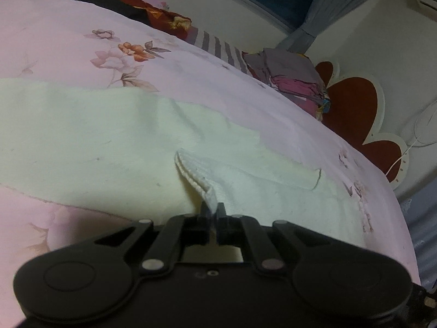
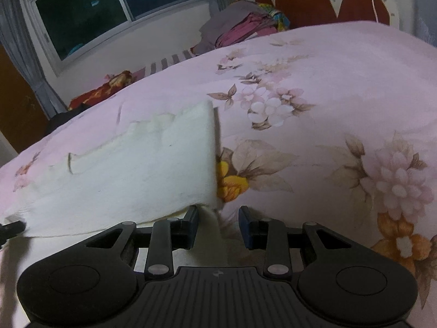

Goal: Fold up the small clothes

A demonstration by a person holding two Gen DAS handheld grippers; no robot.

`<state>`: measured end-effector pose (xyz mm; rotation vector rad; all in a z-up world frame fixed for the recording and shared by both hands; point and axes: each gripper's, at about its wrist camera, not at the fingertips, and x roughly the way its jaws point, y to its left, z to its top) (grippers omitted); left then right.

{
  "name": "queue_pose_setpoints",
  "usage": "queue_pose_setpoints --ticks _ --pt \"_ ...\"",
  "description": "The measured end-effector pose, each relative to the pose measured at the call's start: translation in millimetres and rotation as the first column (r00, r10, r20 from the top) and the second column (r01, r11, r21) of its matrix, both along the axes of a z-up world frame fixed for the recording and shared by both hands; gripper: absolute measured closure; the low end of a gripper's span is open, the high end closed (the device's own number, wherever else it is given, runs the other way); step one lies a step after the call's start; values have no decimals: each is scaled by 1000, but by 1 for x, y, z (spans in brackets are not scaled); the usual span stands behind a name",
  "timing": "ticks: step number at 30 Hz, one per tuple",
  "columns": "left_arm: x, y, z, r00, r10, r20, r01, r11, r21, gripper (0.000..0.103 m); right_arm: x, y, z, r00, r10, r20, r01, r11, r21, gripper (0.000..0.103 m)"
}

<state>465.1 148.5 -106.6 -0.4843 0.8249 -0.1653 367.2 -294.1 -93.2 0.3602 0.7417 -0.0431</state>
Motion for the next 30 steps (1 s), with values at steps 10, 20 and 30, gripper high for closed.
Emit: queue_pose_setpoints --ticks 10,20,30 --pt "-18 13 5 999 49 20 -50 997 64 87 -14 -15 15 998 -40 56 39 999 14 90" --pt "-2 -114 16 970 -227 83 193 934 301 42 37 67 14 970 231 77 -238 967 94 90" --pt "-4 -96 17 971 -231 63 174 862 477 39 37 -5 10 993 108 42 -108 994 12 90"
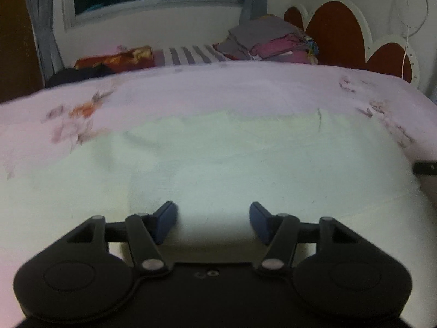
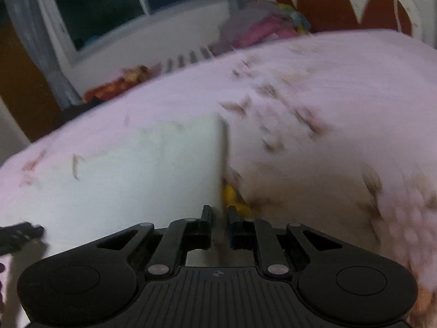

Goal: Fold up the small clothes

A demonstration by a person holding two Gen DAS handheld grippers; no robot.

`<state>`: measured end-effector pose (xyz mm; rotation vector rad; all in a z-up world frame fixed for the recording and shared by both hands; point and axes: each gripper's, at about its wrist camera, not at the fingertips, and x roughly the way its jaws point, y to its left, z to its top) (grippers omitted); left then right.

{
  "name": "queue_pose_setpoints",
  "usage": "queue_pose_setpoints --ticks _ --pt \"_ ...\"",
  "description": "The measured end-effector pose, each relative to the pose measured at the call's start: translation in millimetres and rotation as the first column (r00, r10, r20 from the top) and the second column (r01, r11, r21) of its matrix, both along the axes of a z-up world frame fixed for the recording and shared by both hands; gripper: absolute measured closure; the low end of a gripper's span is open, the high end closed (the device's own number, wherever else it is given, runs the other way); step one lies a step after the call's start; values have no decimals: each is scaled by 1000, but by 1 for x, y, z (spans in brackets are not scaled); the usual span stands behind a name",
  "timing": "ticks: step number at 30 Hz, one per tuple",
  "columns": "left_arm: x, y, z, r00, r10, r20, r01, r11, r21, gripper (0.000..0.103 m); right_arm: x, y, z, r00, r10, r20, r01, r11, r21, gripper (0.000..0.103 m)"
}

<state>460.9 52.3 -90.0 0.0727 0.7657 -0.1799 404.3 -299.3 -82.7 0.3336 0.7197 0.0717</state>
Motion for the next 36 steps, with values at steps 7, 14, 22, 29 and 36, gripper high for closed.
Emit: queue_pose_setpoints --ticks 7,14,22,29,36 --pt "52 -58 6 997 -48 -67 37 987 -157 31 69 68 7 990 140 -17 -138 985 105 90" --pt "66 -8 -15 993 89 -78 -90 996 -4 28 106 26 0 999 -35 -42 33 998 -45 91" --pt "54 11 -9 994 101 -42 -103 993 -54 31 124 -9 2 995 -58 -87 59 998 20 91" --pt "10 9 -3 994 107 -4 -107 993 -47 26 59 1 2 993 30 -116 -37 997 -63 90" --pt "-15 15 -5 991 132 -3 -132 987 -91 22 -1 6 12 997 37 -65 -43 993 -106 90"
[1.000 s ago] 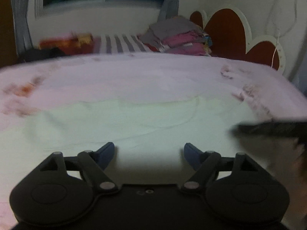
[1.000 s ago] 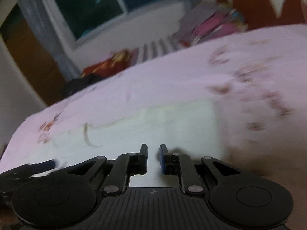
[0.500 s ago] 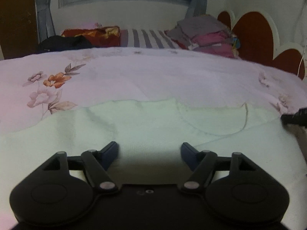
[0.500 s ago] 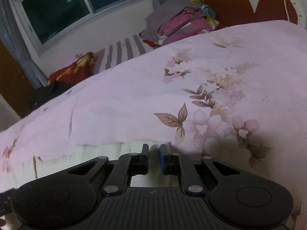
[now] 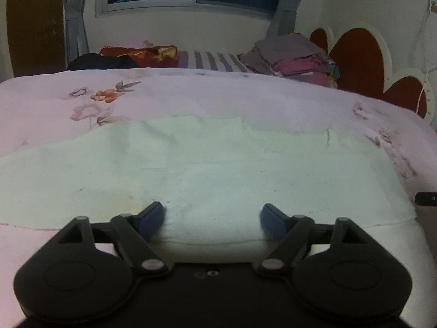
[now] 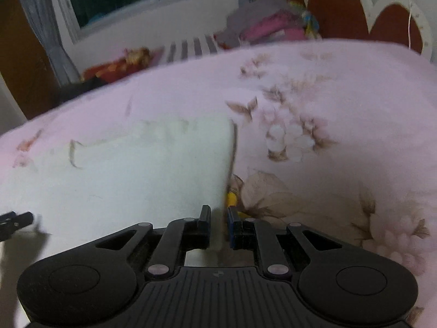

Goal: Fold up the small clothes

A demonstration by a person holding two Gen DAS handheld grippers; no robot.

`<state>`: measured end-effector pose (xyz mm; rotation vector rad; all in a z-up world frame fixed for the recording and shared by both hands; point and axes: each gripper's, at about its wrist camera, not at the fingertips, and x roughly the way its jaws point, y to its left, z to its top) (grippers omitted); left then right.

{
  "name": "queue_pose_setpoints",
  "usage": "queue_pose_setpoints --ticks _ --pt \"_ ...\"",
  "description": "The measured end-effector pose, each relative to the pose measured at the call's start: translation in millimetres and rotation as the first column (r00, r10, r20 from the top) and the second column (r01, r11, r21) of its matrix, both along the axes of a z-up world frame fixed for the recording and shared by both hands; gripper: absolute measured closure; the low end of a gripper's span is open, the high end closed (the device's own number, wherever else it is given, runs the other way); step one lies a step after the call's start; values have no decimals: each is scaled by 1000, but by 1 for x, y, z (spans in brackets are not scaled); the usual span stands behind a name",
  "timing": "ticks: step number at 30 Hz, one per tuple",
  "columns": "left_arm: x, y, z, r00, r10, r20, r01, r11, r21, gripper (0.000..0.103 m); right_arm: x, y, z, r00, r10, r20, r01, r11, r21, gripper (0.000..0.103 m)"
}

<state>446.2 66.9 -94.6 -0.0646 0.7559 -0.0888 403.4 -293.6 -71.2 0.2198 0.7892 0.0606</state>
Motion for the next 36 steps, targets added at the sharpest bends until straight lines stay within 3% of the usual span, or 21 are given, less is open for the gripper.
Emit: queue_pose_setpoints --ticks 2,4,6,9,13,16,17,18,19,21,22,24,26,27,29,31,34,36 --pt "1 -1 -7 1000 -9 -26 10 1000 17 22 -2 8 -2 1000 9 0 -9 999 -30 90" --pt "-2 1 -6 1000 -18 -21 19 1000 15 22 6 12 -19 996 -1 -85 -2 999 -37 90" --pt "-7 10 0 1000 -8 -12 8 1000 1 23 3 10 -14 997 -20 -75 19 1000 -20 90" --pt "-21 41 5 998 62 -1 -62 998 -13 23 -9 8 3 998 -58 -12 58 998 -14 90" --pt "-44 115 5 976 215 -44 -218 972 -84 33 -13 7 4 995 -100 -26 101 995 18 90" --pt "-62 183 5 924 378 -54 -381 909 -167 36 -20 10 4 993 -114 -16 115 990 79 86" --pt "-68 208 4 899 432 -64 -435 873 -221 35 -20 13 4 993 -120 -11 120 990 78 78" --pt "-73 232 4 875 478 -68 -477 831 -287 34 -20 17 4 992 -126 -3 126 990 65 48" --pt "-80 255 3 842 534 -72 -521 772 -364 32 -21 21 5 991 -130 13 129 990 54 34" --pt "-92 300 1 769 633 -86 -578 632 -516 29 -23 30 9 991 -124 45 122 992 41 34" --pt "-96 317 -1 742 664 -93 -594 586 -551 30 -22 34 10 992 -116 49 114 992 47 34" --pt "-99 346 -8 698 708 -113 -622 519 -587 39 -19 40 11 994 -102 49 99 993 70 34" --pt "-102 368 -19 681 721 -126 -608 462 -645 49 -17 47 13 992 -110 56 105 991 81 34" --pt "-103 377 -26 679 723 -125 -591 439 -677 58 -16 50 14 992 -115 55 110 990 89 34" --pt "-104 389 -35 670 732 -120 -581 418 -698 75 -14 55 13 990 -132 50 127 987 99 38" --pt "-104 397 -42 667 735 -125 -581 408 -705 93 -12 59 9 989 -143 31 139 985 100 53" --pt "-104 406 -49 675 725 -135 -565 391 -726 96 -14 62 5 986 -168 11 166 979 116 54" --pt "-97 406 -45 690 712 -131 -565 417 -712 96 -16 64 5 985 -174 8 171 977 125 54"
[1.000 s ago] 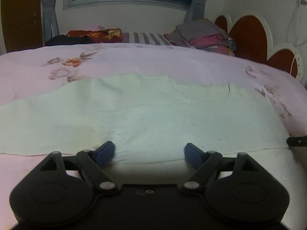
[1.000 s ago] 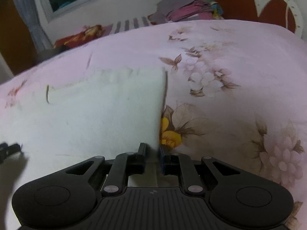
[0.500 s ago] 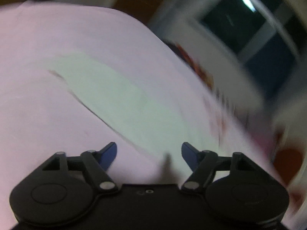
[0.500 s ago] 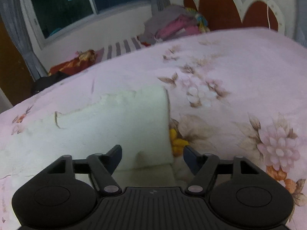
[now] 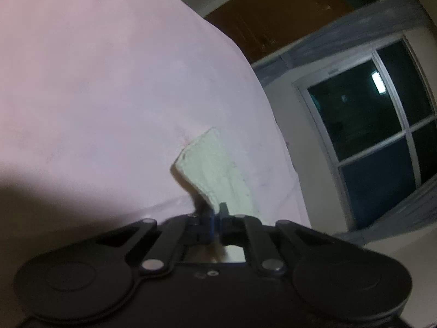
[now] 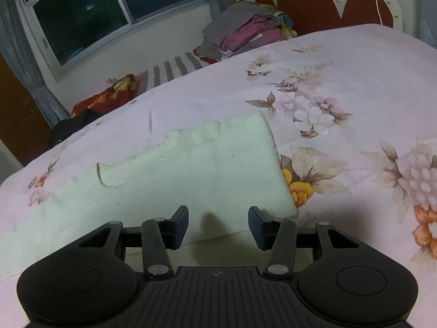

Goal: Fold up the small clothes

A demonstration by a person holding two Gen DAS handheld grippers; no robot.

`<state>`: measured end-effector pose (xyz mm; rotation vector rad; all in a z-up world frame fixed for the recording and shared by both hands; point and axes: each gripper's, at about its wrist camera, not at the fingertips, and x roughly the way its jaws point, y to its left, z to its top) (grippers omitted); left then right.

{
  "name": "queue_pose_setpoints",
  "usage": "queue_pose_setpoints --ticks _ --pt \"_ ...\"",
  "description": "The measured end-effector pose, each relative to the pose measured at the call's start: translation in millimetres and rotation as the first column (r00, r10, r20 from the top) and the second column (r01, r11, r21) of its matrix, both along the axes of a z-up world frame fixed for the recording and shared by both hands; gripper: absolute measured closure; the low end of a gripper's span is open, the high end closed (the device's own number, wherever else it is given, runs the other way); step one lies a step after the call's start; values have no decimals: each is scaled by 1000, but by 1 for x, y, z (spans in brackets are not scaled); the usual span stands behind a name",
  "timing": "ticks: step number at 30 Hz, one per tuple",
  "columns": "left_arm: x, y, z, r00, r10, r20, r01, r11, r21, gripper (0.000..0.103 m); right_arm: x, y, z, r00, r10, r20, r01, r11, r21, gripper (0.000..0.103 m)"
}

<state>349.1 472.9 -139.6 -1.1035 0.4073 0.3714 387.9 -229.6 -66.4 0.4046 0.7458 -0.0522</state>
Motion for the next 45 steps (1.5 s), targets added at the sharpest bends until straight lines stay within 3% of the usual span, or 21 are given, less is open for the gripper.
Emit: queue_pose_setpoints --ticks 2,6,10,13,16,19,22,24,30,31,32,33,34,36,37,40,42,45 --pt "8 1 7 1000 -21 4 21 1000 20 101 -1 2 1 1000 4 -1 -4 1000 0 54" --pt "25 -27 37 991 -123 43 117 986 116 101 -3 3 4 1000 13 11 -14 1000 3 54" --pt "62 -88 69 945 -320 64 302 933 196 101 -5 -1 5 1000 11 21 -11 1000 17 54" --pt "91 -155 85 883 -468 43 445 862 244 101 -8 -7 6 999 6 32 -7 1000 28 54" --pt "118 -221 90 805 -593 19 564 774 288 100 -10 -17 7 999 -7 37 6 999 50 54" --pt "136 -274 86 738 -675 1 647 707 287 100 -14 -29 8 999 -23 41 19 996 83 54" --pt "145 -327 75 667 -742 -62 720 621 308 100 -20 -40 8 998 -43 51 36 991 130 54" --pt "134 -352 64 623 -777 -89 758 572 315 100 -23 -44 9 997 -53 54 44 987 153 54" --pt "141 -408 43 535 -834 -135 828 485 281 100 -30 -52 12 997 -44 63 30 978 204 54" --pt "142 -418 39 510 -847 -149 844 459 279 96 -30 -51 13 997 -39 62 25 978 208 54" --pt "147 -424 34 506 -843 -181 847 445 290 80 -30 -52 13 998 -35 60 21 976 216 54" --pt "145 -429 34 522 -822 -228 838 444 316 60 -30 -52 13 998 -33 60 19 974 227 54" --pt "141 -434 35 555 -783 -281 818 450 360 55 -29 -52 13 998 -27 59 13 971 239 54" --pt "132 -429 38 584 -760 -286 792 454 408 49 -26 -50 13 998 -14 57 -1 968 252 54" --pt "126 -422 41 595 -757 -272 783 469 407 49 -23 -48 13 998 -4 62 -13 965 261 54" --pt "107 -395 58 646 -721 -250 743 518 423 41 -14 -38 12 997 40 72 -60 951 304 54" --pt "85 -366 63 697 -673 -247 700 566 434 31 -5 -26 11 994 72 77 -93 939 332 54" --pt "64 -326 60 762 -578 -294 644 623 445 32 10 -4 6 988 135 68 -151 920 362 54"
